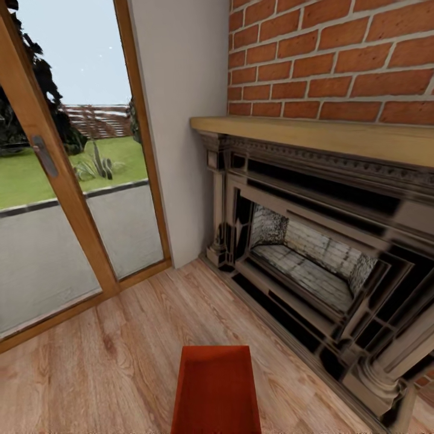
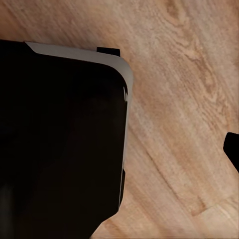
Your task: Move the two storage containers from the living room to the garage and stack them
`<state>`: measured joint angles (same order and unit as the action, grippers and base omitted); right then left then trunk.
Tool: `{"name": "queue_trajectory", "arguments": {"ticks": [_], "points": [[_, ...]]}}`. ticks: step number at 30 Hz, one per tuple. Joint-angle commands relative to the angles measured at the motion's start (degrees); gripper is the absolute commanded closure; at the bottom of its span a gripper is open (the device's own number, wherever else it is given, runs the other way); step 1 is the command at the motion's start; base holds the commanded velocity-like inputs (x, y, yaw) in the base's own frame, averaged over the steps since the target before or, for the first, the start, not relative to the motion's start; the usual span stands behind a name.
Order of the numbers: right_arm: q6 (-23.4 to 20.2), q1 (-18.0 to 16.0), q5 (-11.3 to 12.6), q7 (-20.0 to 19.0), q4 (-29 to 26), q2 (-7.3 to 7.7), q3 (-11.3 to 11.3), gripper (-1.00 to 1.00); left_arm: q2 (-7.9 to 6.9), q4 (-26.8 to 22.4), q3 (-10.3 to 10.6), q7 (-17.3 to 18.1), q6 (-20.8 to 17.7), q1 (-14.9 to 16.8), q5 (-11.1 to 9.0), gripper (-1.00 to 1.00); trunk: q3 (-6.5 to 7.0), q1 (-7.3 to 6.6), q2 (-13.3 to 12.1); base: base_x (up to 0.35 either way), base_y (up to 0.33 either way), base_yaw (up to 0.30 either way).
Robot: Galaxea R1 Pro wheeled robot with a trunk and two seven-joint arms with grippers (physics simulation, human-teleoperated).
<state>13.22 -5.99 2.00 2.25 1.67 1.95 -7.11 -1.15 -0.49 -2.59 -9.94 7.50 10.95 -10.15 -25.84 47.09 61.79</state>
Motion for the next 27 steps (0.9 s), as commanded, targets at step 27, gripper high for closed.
{"name": "queue_trajectory", "arguments": {"ticks": [27], "points": [[-0.18,-0.07,0.20,0.30,0.18,0.28,-0.63,-1.00,0.01,0.05,-0.22,0.01,0.23,0.03,-0.26,-1.00,-2.53,0.00,0.04,0.000,0.000,0.000]]}}
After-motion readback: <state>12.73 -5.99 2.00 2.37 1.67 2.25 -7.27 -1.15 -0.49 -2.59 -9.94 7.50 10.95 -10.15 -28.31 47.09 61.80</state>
